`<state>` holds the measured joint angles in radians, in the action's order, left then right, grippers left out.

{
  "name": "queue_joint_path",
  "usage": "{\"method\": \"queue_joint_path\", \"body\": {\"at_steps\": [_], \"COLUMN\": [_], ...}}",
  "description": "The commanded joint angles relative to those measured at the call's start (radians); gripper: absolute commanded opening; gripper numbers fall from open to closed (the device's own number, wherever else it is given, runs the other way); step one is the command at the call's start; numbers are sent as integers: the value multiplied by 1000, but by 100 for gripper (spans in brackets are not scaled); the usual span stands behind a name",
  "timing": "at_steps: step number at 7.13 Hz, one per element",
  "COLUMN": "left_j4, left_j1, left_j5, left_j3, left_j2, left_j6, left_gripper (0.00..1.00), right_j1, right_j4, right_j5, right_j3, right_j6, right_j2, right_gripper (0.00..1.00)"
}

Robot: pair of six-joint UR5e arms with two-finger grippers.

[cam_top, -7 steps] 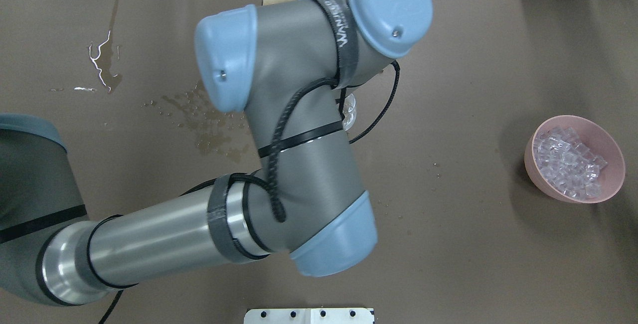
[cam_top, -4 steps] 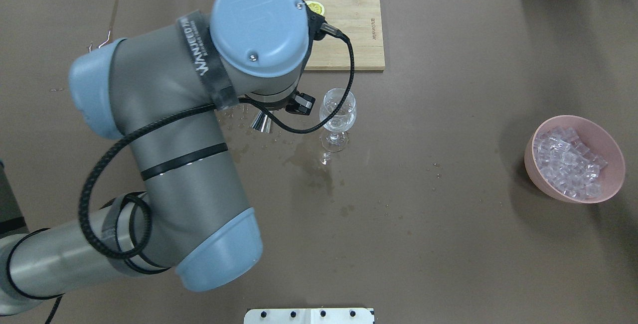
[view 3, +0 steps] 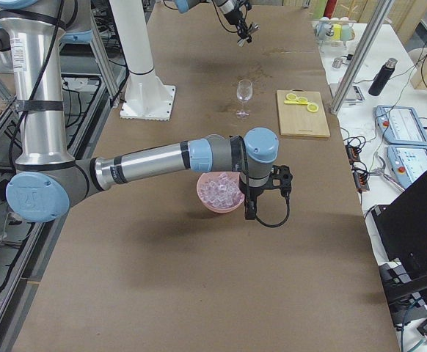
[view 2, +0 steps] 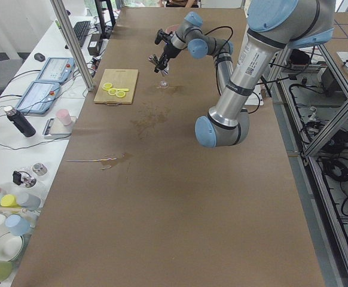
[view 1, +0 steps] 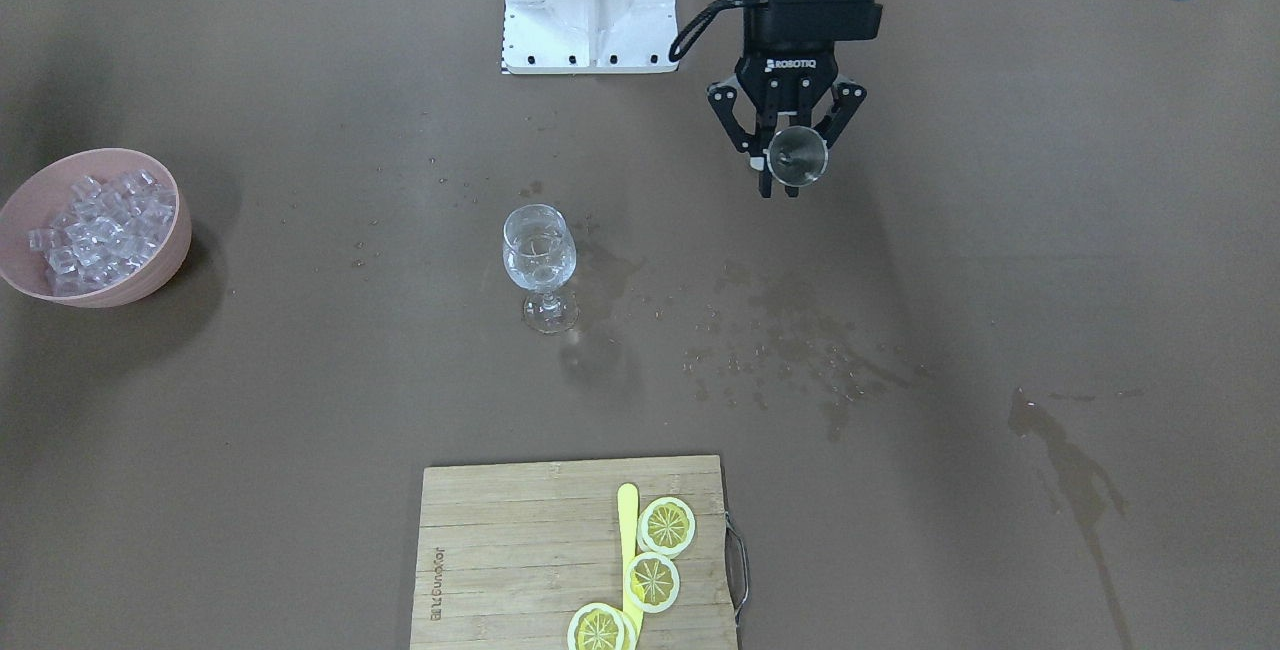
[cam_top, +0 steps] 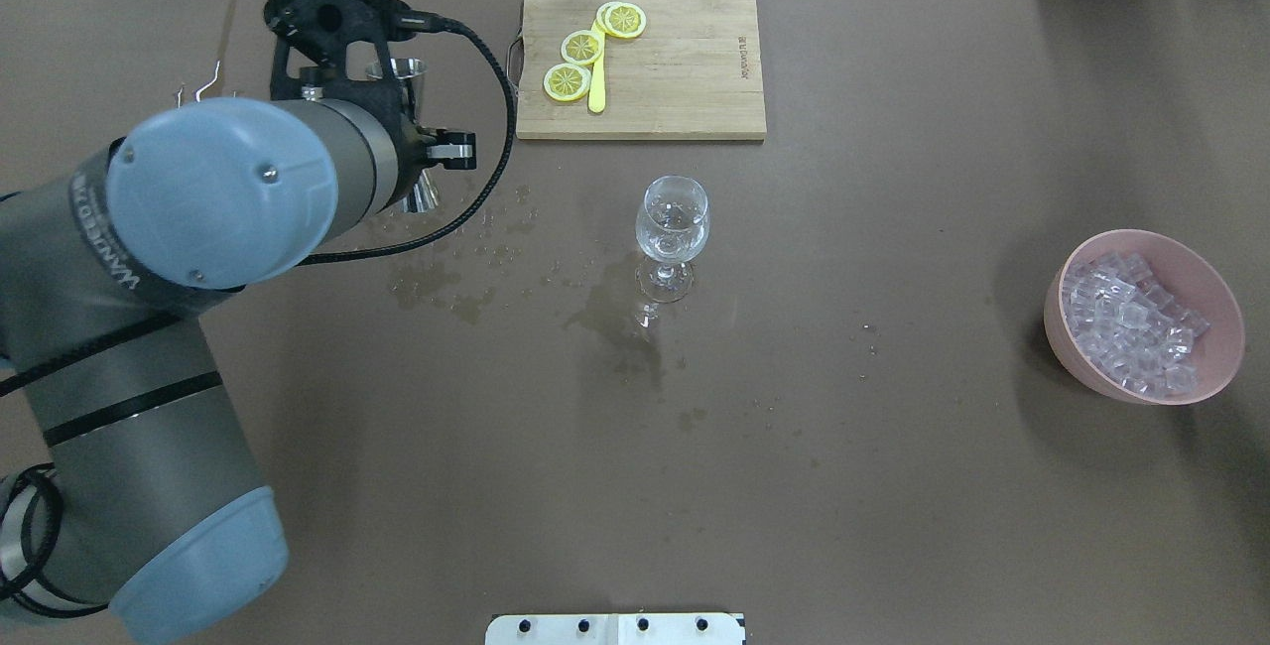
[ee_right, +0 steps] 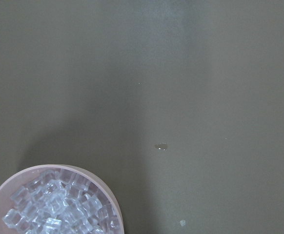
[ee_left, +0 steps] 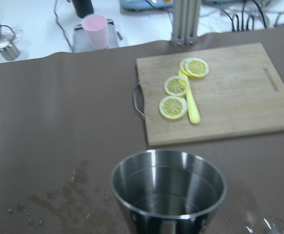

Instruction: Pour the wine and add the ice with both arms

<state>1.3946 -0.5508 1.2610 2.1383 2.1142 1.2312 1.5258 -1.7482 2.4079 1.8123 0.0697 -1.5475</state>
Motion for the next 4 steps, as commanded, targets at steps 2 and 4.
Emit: {"method": "queue_joint_path", "body": {"at_steps": [2, 4], "left_j4": [76, 83], "left_j1": [84, 120], "left_j5": [-323, -415], "left_j3": [3, -20], "left_j2": [-221, -276], "left_j6": [232, 299], "left_gripper": [0, 0], "right_j1": [-41, -142], "right_j4": [63, 361], "right_j5": [-24, -36], "right_j3": [122, 131], "right_j6": [21, 165], "right_j2": [-48, -177], "right_gripper": [100, 100]}}
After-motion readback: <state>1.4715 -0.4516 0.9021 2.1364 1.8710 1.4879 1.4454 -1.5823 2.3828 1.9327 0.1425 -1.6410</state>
